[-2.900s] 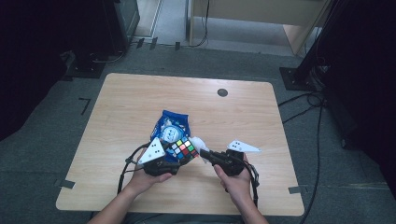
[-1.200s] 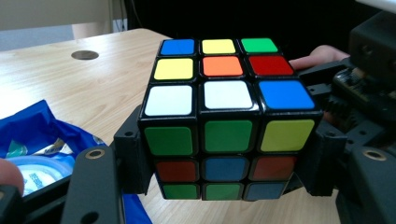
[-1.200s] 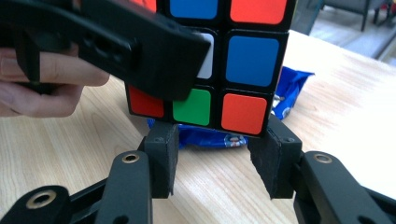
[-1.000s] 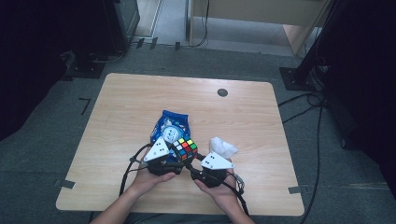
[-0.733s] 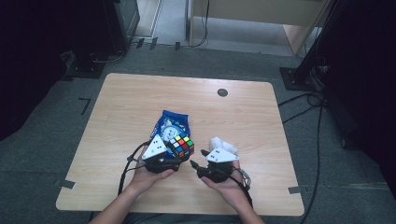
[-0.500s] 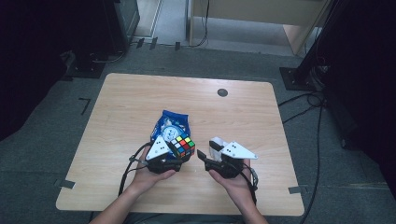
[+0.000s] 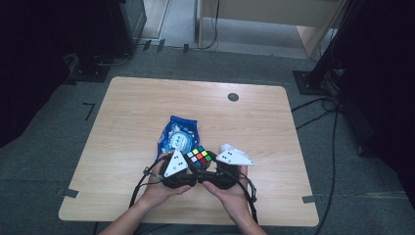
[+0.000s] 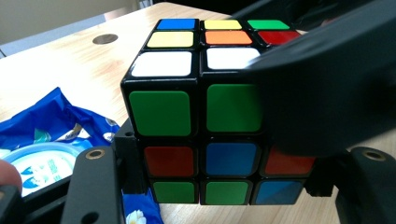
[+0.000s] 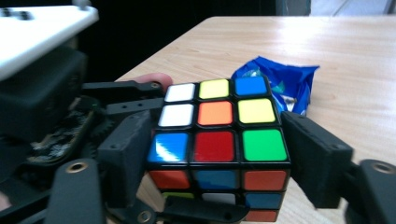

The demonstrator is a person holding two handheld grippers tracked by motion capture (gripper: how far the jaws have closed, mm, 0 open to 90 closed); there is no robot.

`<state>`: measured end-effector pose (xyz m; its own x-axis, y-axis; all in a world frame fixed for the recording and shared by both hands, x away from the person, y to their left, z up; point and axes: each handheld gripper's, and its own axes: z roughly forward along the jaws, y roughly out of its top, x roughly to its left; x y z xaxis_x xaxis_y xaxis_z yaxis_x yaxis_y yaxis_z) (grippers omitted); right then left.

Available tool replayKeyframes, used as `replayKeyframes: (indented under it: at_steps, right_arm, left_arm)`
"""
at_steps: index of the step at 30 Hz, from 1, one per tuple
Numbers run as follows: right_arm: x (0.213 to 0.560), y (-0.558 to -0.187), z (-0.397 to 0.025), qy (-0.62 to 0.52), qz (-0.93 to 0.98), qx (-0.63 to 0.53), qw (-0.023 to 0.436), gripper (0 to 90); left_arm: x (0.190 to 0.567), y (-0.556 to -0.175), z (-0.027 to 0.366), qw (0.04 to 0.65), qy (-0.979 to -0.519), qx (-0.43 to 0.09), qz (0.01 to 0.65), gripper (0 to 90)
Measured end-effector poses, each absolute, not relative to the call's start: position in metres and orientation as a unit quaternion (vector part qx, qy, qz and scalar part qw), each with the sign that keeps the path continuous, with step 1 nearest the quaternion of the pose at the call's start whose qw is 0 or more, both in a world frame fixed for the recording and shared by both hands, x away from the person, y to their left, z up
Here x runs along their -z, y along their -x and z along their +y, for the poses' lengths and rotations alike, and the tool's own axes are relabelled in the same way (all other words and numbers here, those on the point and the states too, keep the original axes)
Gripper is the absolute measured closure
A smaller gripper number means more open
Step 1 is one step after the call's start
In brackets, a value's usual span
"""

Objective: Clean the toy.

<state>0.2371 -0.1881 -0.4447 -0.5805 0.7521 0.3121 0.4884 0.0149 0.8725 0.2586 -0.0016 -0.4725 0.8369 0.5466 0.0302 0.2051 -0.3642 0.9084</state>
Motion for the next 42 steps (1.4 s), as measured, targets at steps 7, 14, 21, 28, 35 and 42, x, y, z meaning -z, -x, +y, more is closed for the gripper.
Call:
replayKeyframes:
  at_steps: [7, 14, 21, 28, 35, 42]
  right_arm:
    - [0.453, -0.240, -0.194, -0.493, 0.667, -0.554, 0.071, 34.3]
    - [0.460, -0.245, -0.210, -0.547, 0.602, -0.581, -0.021, 34.4]
    - [0.461, -0.245, -0.210, -0.540, 0.604, -0.586, -0.019, 34.3]
    - [0.449, -0.244, -0.223, -0.504, 0.623, -0.598, 0.016, 27.2]
    - [0.454, -0.262, -0.269, -0.519, 0.652, -0.529, 0.162, 30.6]
    - [0.496, -0.288, -0.293, -0.512, 0.726, -0.408, 0.209, 31.8]
  left_arm:
    - [0.472, -0.255, -0.003, 0.515, -0.807, -0.185, 0.222, 33.8]
    - [0.475, -0.255, -0.005, 0.514, -0.811, -0.182, 0.212, 33.1]
    - [0.475, -0.255, -0.003, 0.515, -0.811, -0.184, 0.209, 33.9]
    - [0.474, -0.264, 0.007, 0.513, -0.806, -0.181, 0.233, 34.0]
    - [0.474, -0.276, 0.022, 0.517, -0.796, -0.167, 0.267, 34.0]
    - [0.476, -0.277, 0.021, 0.513, -0.800, -0.161, 0.266, 34.0]
